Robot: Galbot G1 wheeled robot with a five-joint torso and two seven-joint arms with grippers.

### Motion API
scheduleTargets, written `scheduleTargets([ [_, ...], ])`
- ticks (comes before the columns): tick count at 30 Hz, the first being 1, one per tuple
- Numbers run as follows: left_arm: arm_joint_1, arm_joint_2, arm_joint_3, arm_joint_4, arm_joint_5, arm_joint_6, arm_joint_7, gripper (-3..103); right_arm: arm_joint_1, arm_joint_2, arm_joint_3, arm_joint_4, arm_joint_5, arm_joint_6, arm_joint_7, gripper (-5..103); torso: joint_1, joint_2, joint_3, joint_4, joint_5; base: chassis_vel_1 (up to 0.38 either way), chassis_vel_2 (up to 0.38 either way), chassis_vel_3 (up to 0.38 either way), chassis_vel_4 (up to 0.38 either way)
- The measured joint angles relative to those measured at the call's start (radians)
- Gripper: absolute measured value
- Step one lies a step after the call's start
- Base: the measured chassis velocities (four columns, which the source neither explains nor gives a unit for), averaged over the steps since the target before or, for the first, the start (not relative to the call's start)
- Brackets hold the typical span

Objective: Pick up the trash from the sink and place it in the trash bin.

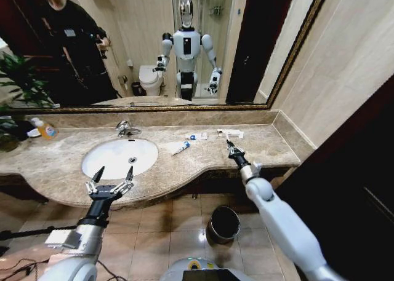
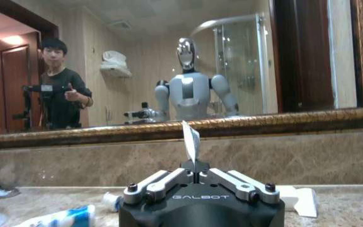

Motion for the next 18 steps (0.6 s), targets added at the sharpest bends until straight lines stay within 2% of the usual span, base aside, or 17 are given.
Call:
scheduleTargets([
  [6,0.000,0.000,0.000,0.000,0.000,0.000,0.000,100,-0.154,0.034,0.031,0.068,-0.136,0.049,0.042,0,0.000,0.000,0.000,0.0000,0.0002,0.000,0.000,0.000,0.000],
  [11,0.000,0.000,0.000,0.000,0.000,0.000,0.000,100,-0.239,0.065,0.068,0.073,-0.169,0.067,0.043,0,0.000,0.000,0.000,-0.0001,0.0003,0.000,0.000,0.000,0.000],
  [18,0.000,0.000,0.000,0.000,0.000,0.000,0.000,100,-0.346,0.116,0.124,0.014,-0.225,0.142,0.044,0,0.000,0.000,0.000,-0.0002,0.0002,0.000,0.000,0.000,0.000],
])
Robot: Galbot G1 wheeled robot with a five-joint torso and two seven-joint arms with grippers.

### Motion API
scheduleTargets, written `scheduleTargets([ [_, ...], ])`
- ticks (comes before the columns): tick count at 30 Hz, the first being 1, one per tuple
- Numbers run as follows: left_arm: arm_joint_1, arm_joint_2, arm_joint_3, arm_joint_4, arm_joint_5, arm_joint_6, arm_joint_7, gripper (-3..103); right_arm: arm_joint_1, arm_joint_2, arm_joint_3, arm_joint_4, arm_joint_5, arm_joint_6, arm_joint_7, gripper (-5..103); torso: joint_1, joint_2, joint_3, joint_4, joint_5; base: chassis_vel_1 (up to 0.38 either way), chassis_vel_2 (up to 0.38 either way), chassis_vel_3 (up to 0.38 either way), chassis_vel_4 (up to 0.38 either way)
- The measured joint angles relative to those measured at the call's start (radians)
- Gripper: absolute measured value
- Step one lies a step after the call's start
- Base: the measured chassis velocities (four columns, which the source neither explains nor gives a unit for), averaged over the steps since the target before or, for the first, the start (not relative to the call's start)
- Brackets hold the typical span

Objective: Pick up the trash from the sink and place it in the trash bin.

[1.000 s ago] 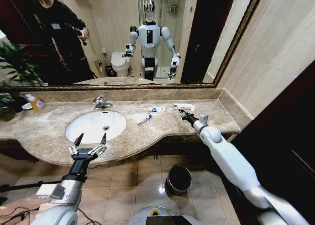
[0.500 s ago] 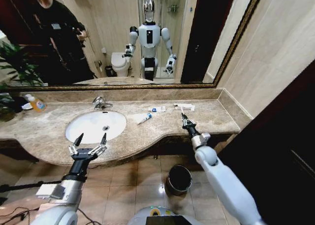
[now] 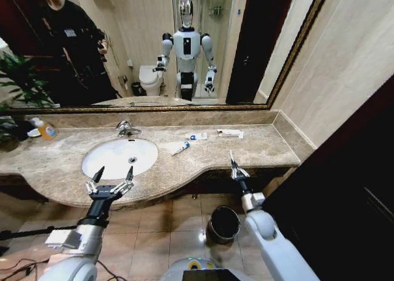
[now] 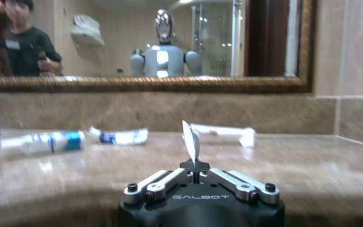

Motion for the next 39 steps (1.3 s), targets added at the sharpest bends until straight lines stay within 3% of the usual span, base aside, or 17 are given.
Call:
scheduleTargets([
  [7,0.000,0.000,0.000,0.000,0.000,0.000,0.000,100,-0.051,0.046,0.011,-0.079,-0.033,0.045,0.018,0,0.000,0.000,0.000,0.0001,0.0000,0.000,0.000,0.000,0.000],
  [16,0.000,0.000,0.000,0.000,0.000,0.000,0.000,100,-0.057,0.069,-0.035,-0.190,0.017,-0.066,0.027,0,0.000,0.000,0.000,0.0001,0.0001,0.000,0.000,0.000,0.000],
  [20,0.000,0.000,0.000,0.000,0.000,0.000,0.000,100,-0.053,0.082,-0.036,-0.197,0.074,-0.186,0.020,0,0.000,0.000,0.000,0.0001,0.0000,0.000,0.000,0.000,0.000],
  [21,0.000,0.000,0.000,0.000,0.000,0.000,0.000,100,-0.053,0.082,-0.036,-0.197,0.074,-0.186,0.020,0,0.000,0.000,0.000,0.0001,0.0000,0.000,0.000,0.000,0.000],
  [30,0.000,0.000,0.000,0.000,0.000,0.000,0.000,100,-0.037,0.069,-0.042,-0.239,0.077,-0.332,-0.069,-3,0.000,0.000,0.000,0.0001,0.0000,0.000,0.000,0.000,0.000],
  [32,0.000,0.000,0.000,0.000,0.000,0.000,0.000,100,-0.035,0.073,-0.039,-0.242,0.076,-0.353,-0.080,1,0.000,0.000,0.000,0.0001,0.0001,0.000,0.000,0.000,0.000],
  [34,0.000,0.000,0.000,0.000,0.000,0.000,0.000,100,-0.031,0.078,-0.039,-0.251,0.077,-0.385,-0.091,13,0.000,0.000,0.000,0.0001,0.0000,0.000,0.000,0.000,0.000],
  [36,0.000,0.000,0.000,0.000,0.000,0.000,0.000,100,-0.025,0.081,-0.040,-0.259,0.076,-0.390,-0.091,13,0.000,0.000,0.000,0.0001,-0.0001,0.000,0.000,0.000,0.000],
  [38,0.000,0.000,0.000,0.000,0.000,0.000,0.000,100,-0.014,0.092,-0.039,-0.273,0.074,-0.390,-0.086,23,0.000,0.000,0.000,0.0001,0.0001,0.000,0.000,0.000,0.000],
  [39,0.000,0.000,0.000,0.000,0.000,0.000,0.000,100,-0.014,0.092,-0.039,-0.273,0.074,-0.390,-0.086,23,0.000,0.000,0.000,0.0001,0.0001,0.000,0.000,0.000,0.000],
])
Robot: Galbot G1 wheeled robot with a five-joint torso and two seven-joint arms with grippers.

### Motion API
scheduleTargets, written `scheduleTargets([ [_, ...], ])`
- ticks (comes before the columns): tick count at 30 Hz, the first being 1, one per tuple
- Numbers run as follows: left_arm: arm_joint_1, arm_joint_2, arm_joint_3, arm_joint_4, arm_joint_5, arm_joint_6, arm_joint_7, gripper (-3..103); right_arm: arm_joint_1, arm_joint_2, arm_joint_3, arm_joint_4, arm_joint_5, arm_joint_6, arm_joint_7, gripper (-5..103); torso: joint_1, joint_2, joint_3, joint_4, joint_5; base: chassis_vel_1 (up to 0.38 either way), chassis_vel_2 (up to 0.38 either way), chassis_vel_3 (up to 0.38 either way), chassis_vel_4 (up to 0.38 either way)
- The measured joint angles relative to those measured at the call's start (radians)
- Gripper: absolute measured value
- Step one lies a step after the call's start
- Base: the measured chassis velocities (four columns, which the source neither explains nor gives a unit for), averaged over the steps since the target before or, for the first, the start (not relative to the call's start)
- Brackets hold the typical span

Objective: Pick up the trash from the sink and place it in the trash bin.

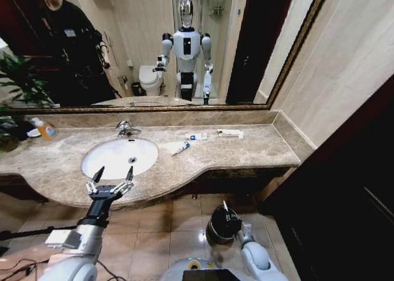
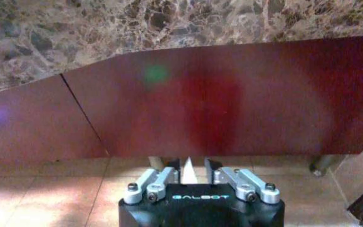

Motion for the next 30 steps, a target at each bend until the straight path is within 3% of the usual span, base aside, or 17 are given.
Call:
scheduleTargets([
  [2,0.000,0.000,0.000,0.000,0.000,0.000,0.000,100,0.006,0.004,0.000,-0.007,-0.002,0.001,0.007,28,0.000,0.000,0.000,0.0000,-0.0001,0.000,0.000,0.000,0.000],
  [6,0.000,0.000,0.000,0.000,0.000,0.000,0.000,100,0.021,0.006,-0.003,-0.031,-0.019,0.034,0.032,56,0.000,0.000,0.000,0.0000,-0.0001,0.000,0.000,0.000,0.000],
  [7,0.000,0.000,0.000,0.000,0.000,0.000,0.000,100,0.021,0.006,-0.003,-0.031,-0.019,0.034,0.032,56,0.000,0.000,0.000,0.0000,-0.0001,0.000,0.000,0.000,0.000],
  [11,0.000,0.000,0.000,0.000,0.000,0.000,0.000,100,0.022,0.006,-0.003,-0.032,-0.019,0.037,0.042,78,0.000,0.000,0.000,0.0000,-0.0001,0.000,0.000,0.000,0.000],
  [13,0.000,0.000,0.000,0.000,0.000,0.000,0.000,100,0.022,0.006,-0.004,-0.032,-0.019,0.037,0.042,78,0.000,0.000,0.000,0.0000,-0.0001,0.000,0.000,0.000,0.000],
  [16,0.000,0.000,0.000,0.000,0.000,0.000,0.000,100,0.021,0.008,-0.005,-0.027,-0.019,0.037,0.042,93,0.000,0.000,0.000,0.0000,-0.0001,0.000,0.000,0.000,0.000],
  [19,0.000,0.000,0.000,0.000,0.000,0.000,0.000,100,0.020,0.008,-0.006,-0.020,-0.019,0.037,0.042,99,0.000,0.000,0.000,0.0000,-0.0001,0.000,0.000,0.000,0.000],
  [30,0.000,0.000,0.000,0.000,0.000,0.000,0.000,100,-0.034,-0.016,0.004,0.080,-0.008,0.040,0.069,100,0.000,0.000,0.000,0.0000,-0.0001,0.000,0.000,0.000,0.000],
])
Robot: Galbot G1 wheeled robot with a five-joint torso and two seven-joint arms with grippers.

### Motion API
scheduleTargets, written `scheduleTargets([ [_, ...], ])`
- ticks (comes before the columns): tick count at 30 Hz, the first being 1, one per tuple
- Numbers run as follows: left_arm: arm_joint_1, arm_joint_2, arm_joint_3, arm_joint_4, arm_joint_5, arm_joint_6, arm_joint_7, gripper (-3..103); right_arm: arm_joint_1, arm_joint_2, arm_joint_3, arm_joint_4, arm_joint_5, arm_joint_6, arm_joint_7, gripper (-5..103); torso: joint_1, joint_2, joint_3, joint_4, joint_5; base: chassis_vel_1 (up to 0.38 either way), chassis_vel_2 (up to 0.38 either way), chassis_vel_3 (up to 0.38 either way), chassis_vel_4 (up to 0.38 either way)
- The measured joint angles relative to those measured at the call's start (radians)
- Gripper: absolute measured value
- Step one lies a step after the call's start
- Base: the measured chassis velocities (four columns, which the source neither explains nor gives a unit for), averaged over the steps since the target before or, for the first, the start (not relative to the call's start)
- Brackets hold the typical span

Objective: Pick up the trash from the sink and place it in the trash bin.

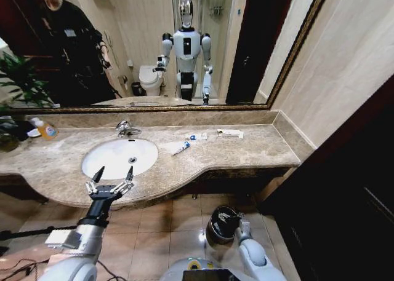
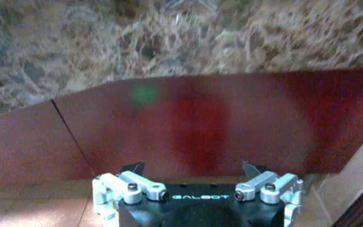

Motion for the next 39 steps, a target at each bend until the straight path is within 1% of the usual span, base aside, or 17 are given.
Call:
scheduleTargets([
  [4,0.000,0.000,0.000,0.000,0.000,0.000,0.000,100,-0.034,-0.019,0.009,0.070,0.008,0.005,0.023,100,0.000,0.000,0.000,0.0000,0.0001,0.000,0.000,0.000,0.000],
  [8,0.000,0.000,0.000,0.000,0.000,0.000,0.000,100,-0.073,-0.035,0.029,0.226,0.050,-0.060,0.075,100,0.000,0.000,0.000,0.0000,0.0001,0.000,0.000,0.000,0.000],
  [9,0.000,0.000,0.000,0.000,0.000,0.000,0.000,100,-0.073,-0.035,0.029,0.226,0.050,-0.060,0.075,100,0.000,0.000,0.000,0.0000,0.0001,0.000,0.000,0.000,0.000],
  [11,0.000,0.000,0.000,0.000,0.000,0.000,0.000,100,-0.085,-0.038,0.049,0.335,0.068,-0.097,0.080,100,0.000,0.000,0.000,0.0000,0.0000,0.000,0.000,0.000,0.000],
  [15,0.000,0.000,0.000,0.000,0.000,0.000,0.000,100,-0.086,-0.030,0.072,0.429,0.075,-0.137,0.078,100,0.000,0.000,0.000,0.0000,0.0001,0.000,0.000,0.000,0.000],
  [17,0.000,0.000,0.000,0.000,0.000,0.000,0.000,100,-0.077,-0.032,0.088,0.489,0.093,-0.163,0.076,100,0.000,0.000,0.000,-0.0001,0.0001,0.000,0.000,0.000,0.000],
  [18,0.000,0.000,0.000,0.000,0.000,0.000,0.000,100,-0.077,-0.032,0.088,0.489,0.093,-0.163,0.076,100,0.000,0.000,0.000,-0.0001,0.0001,0.000,0.000,0.000,0.000],
  [21,0.000,0.000,0.000,0.000,0.000,0.000,0.000,100,-0.039,-0.067,0.092,0.569,0.140,-0.200,0.090,100,0.000,0.000,0.000,0.0001,0.0001,0.000,0.000,0.000,0.000],
  [22,0.000,0.000,0.000,0.000,0.000,0.000,0.000,100,-0.039,-0.067,0.092,0.569,0.140,-0.200,0.090,100,0.000,0.000,0.000,0.0001,0.0001,0.000,0.000,0.000,0.000],
  [25,0.000,0.000,0.000,0.000,0.000,0.000,0.000,100,0.011,-0.103,0.076,0.629,0.182,-0.233,0.099,100,0.000,0.000,0.000,0.0000,0.0001,0.000,0.000,0.000,0.000],
  [27,0.000,0.000,0.000,0.000,0.000,0.000,0.000,100,0.025,-0.113,0.068,0.641,0.196,-0.238,0.099,100,0.000,0.000,0.000,0.0001,0.0000,0.000,0.000,0.000,0.000],
  [30,0.000,0.000,0.000,0.000,0.000,0.000,0.000,100,0.053,-0.133,0.047,0.658,0.219,-0.240,0.074,100,0.000,0.000,0.000,0.0001,0.0000,0.000,0.000,0.000,0.000],
  [31,0.000,0.000,0.000,0.000,0.000,0.000,0.000,100,0.068,-0.146,0.035,0.657,0.228,-0.239,0.043,100,0.000,0.000,0.000,0.0000,0.0001,0.000,0.000,0.000,0.000],
  [32,0.000,0.000,0.000,0.000,0.000,0.000,0.000,100,0.068,-0.146,0.035,0.657,0.228,-0.239,0.043,100,0.000,0.000,0.000,0.0000,0.0001,0.000,0.000,0.000,0.000],
  [35,0.000,0.000,0.000,0.000,0.000,0.000,0.000,100,0.132,-0.197,0.016,0.590,0.240,-0.204,-0.052,100,0.000,0.000,0.000,0.0000,0.0002,0.000,0.000,0.000,0.000],
  [36,0.000,0.000,0.000,0.000,0.000,0.000,0.000,100,0.132,-0.197,0.016,0.590,0.240,-0.204,-0.052,100,0.000,0.000,0.000,0.0000,0.0002,0.000,0.000,0.000,0.000],
  [39,0.000,0.000,0.000,0.000,0.000,0.000,0.000,100,0.218,-0.229,-0.003,0.520,0.259,-0.196,-0.100,100,0.000,0.000,0.000,0.0000,0.0002,0.000,0.000,0.000,0.000],
])
